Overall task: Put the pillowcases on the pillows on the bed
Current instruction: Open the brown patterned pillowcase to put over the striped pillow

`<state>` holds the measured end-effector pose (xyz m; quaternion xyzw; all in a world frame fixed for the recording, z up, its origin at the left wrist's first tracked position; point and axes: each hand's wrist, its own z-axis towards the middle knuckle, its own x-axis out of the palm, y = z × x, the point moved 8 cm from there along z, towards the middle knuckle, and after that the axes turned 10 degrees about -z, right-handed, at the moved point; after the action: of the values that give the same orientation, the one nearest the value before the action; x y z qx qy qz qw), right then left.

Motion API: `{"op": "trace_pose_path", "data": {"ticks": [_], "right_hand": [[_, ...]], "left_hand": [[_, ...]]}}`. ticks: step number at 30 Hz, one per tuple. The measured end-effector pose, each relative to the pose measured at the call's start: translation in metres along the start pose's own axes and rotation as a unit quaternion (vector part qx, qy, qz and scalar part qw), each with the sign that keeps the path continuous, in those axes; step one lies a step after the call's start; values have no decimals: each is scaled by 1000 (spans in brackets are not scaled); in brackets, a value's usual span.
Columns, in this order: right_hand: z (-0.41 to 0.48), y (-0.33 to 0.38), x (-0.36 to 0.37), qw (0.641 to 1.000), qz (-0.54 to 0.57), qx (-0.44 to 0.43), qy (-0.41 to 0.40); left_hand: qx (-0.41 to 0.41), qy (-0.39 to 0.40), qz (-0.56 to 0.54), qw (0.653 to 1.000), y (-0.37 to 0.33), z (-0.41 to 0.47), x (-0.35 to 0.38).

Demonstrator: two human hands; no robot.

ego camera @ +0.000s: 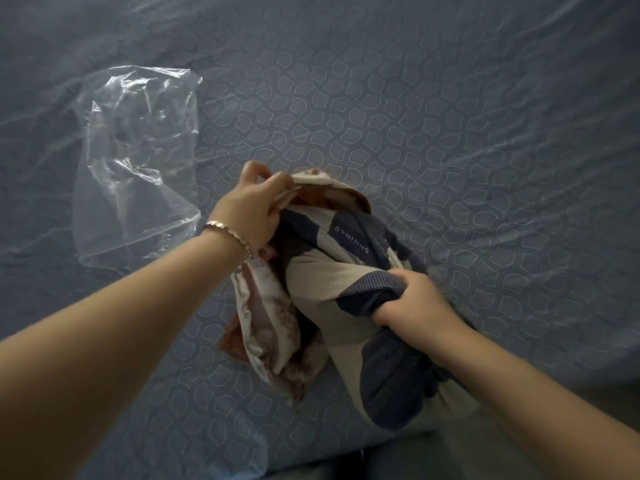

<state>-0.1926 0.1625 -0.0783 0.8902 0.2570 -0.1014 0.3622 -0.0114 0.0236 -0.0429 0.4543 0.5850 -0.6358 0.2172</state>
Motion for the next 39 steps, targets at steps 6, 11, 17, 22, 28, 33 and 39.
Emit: {"op": "trace_pose_path", "data": {"ticks": [6,11,17,22,28,33,39], "right_hand": [[2,1,2,1000,-16,-26,5],[7,11,4,999,26,-25,20],[10,20,-8,987,160,-29,-13],[7,20,-16,964,263,-28,-23],[8,17,-26,950,311,-2,-33],[11,3,-25,931,360,48,-40],[16,-25,-24,899,412,137,-58]], "left_hand": [[-103,0,257,961,-4,13,1],[122,-31,-27,992,-67,-7,9],[81,-38,-157,984,-51,-47,20],[8,-142,-151,978,-10,-58,2],[-49,-129,-196,971,16,-62,30],[-115,-185,-267,939,4,-63,29],[-166,199,-457,851,-40,-117,61]]}}
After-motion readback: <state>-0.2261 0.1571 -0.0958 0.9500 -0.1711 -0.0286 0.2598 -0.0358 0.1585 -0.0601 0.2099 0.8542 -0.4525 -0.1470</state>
